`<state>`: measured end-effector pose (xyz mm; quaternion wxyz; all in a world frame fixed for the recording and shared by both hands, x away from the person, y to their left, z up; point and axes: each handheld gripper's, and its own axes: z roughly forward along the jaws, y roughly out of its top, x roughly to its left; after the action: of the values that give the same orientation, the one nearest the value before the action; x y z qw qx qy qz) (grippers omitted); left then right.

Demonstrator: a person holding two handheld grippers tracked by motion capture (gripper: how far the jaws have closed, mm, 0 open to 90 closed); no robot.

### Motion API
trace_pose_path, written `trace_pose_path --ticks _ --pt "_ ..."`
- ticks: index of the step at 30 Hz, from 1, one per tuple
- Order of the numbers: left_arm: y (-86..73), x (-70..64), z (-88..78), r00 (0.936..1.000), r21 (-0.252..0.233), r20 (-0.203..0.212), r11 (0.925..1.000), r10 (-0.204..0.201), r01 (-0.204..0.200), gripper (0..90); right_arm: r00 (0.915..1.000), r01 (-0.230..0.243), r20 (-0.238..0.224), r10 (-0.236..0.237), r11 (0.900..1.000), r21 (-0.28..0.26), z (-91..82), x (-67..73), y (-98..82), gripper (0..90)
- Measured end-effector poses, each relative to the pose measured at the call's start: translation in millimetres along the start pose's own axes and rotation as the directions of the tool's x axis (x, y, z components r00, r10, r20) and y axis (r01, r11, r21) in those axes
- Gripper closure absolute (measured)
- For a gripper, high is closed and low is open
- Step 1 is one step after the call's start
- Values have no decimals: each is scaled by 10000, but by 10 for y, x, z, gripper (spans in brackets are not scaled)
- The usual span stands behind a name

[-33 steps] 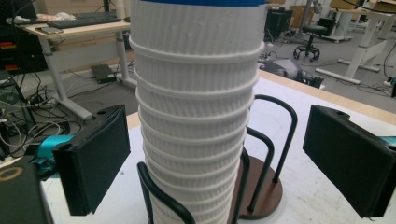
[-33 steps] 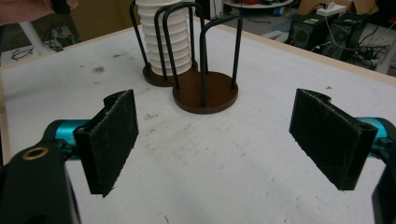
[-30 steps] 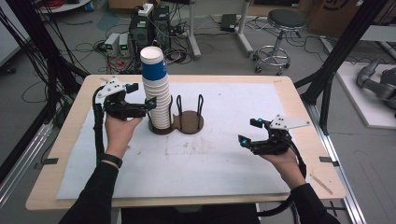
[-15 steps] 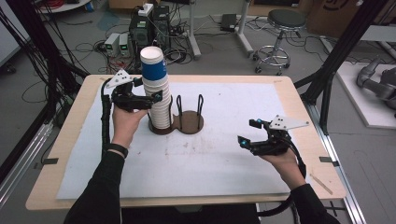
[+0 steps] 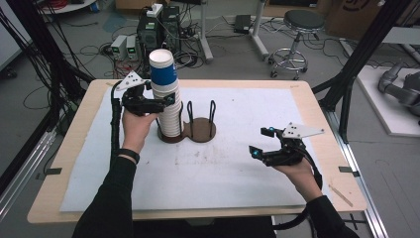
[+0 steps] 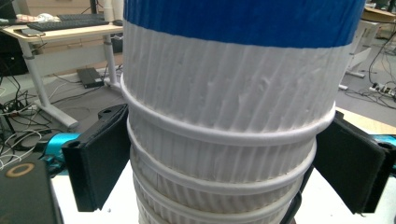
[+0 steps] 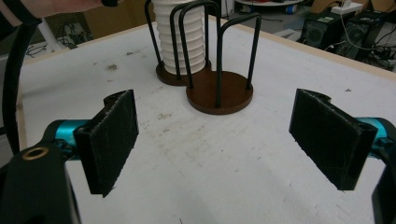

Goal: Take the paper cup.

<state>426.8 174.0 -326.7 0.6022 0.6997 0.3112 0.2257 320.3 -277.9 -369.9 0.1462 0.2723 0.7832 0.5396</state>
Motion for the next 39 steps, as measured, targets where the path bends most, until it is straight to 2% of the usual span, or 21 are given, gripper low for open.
trace_pose_path --ticks 6,13,20,30,39 --pt "2 -1 -2 10000 25 -30 10000 29 -29 108 10000 -28 6 28 10000 -85 16 14 85 159" --pt "7 -10 -4 9999 63 -101 10000 31 -30 108 9998 182 -75 -185 9992 -347 48 22 247 160" --pt "9 -13 -7 9999 81 -110 9999 74 -73 109 9979 600 -197 -609 9972 -446 121 24 529 159" --pt "13 -20 -10 9997 92 -163 9998 166 -165 111 9931 1015 -536 -1047 9930 -604 366 48 929 160" --pt "15 -25 -12 9997 107 -189 9998 180 -178 112 9903 839 -1018 -947 9909 -1055 601 95 1314 160"
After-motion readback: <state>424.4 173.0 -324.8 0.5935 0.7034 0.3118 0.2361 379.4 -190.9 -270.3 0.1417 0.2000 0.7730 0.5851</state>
